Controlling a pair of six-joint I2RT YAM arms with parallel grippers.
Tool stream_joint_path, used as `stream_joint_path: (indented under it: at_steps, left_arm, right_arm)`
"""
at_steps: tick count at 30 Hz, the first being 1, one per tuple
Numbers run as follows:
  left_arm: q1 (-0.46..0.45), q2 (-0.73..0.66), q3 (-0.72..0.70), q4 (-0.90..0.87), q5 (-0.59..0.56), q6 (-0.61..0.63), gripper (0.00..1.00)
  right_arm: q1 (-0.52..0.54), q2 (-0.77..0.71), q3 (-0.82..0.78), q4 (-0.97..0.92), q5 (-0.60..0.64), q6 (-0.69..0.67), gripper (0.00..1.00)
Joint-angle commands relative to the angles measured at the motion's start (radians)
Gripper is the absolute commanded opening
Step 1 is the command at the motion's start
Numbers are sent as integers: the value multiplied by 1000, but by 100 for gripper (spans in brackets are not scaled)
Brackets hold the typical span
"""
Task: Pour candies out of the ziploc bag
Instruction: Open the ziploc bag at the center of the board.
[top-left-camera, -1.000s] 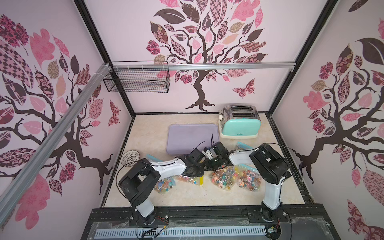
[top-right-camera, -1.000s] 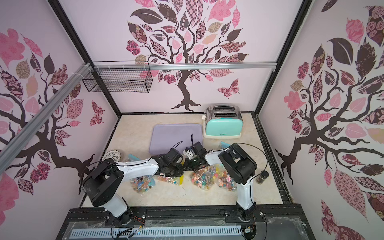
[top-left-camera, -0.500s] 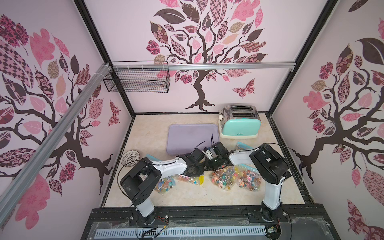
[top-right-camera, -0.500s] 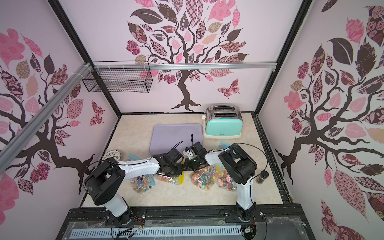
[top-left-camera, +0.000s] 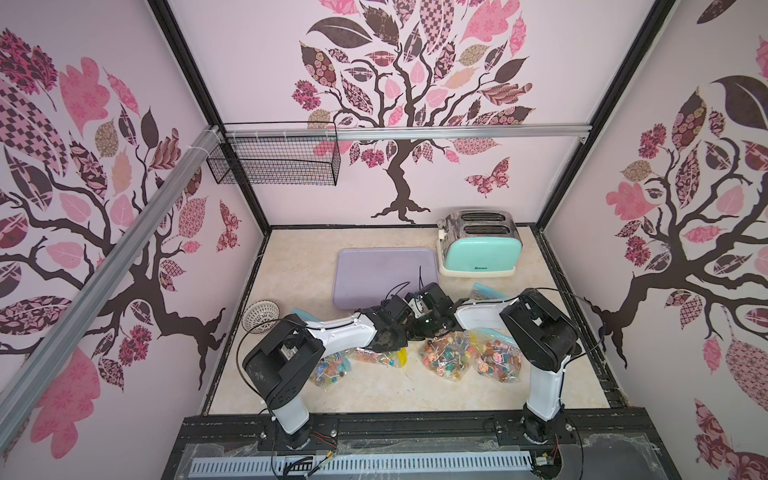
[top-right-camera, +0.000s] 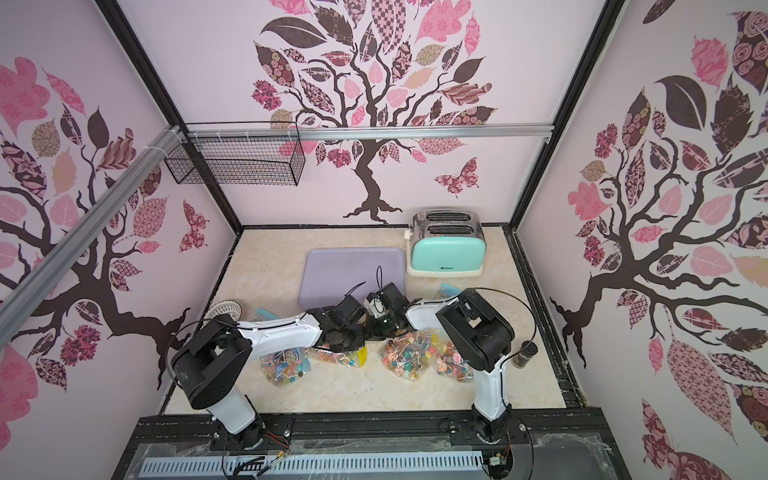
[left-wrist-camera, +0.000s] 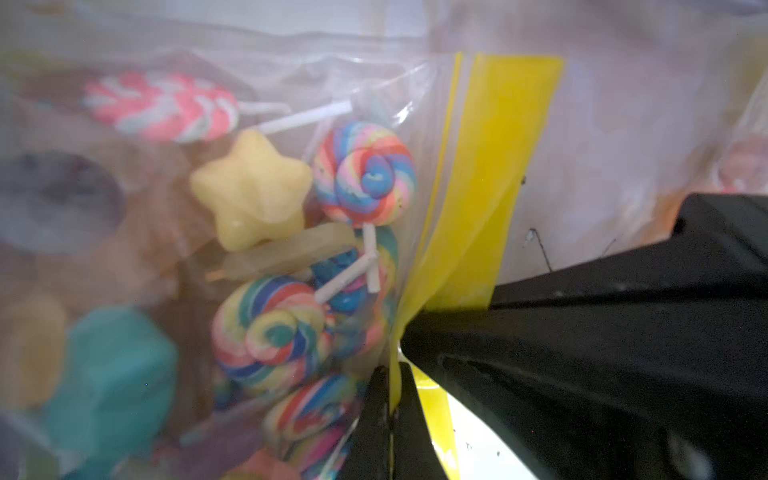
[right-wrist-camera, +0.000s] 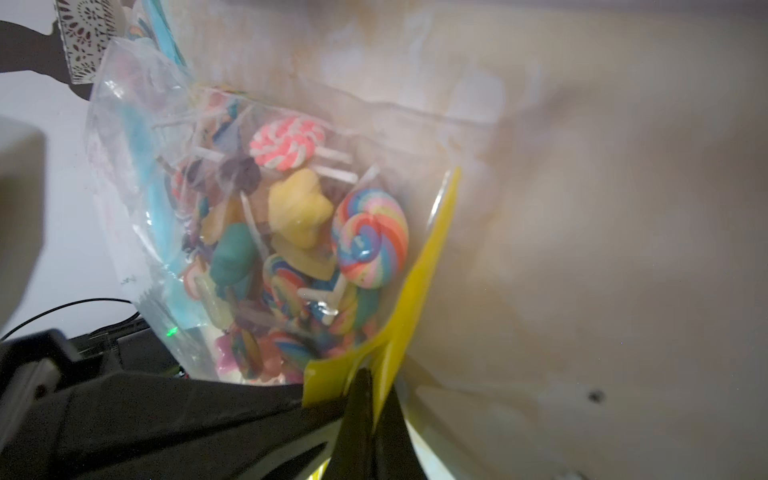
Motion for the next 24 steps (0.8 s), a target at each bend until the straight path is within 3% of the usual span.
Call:
stream_joint_path:
  at_steps: [1,11,24]
  left_arm:
    - [3,36,-39,-48,-132,-93,0]
    - [-9,-74,-127,41,-217,-152,0]
    - [-10,-342,-40,47,-111,115,0]
  right_arm:
    - [42,76,-4,-268,324,-16,0]
    - [80,74,49,-391,462,1,0]
    - [42,-22,78,-369,435,29,0]
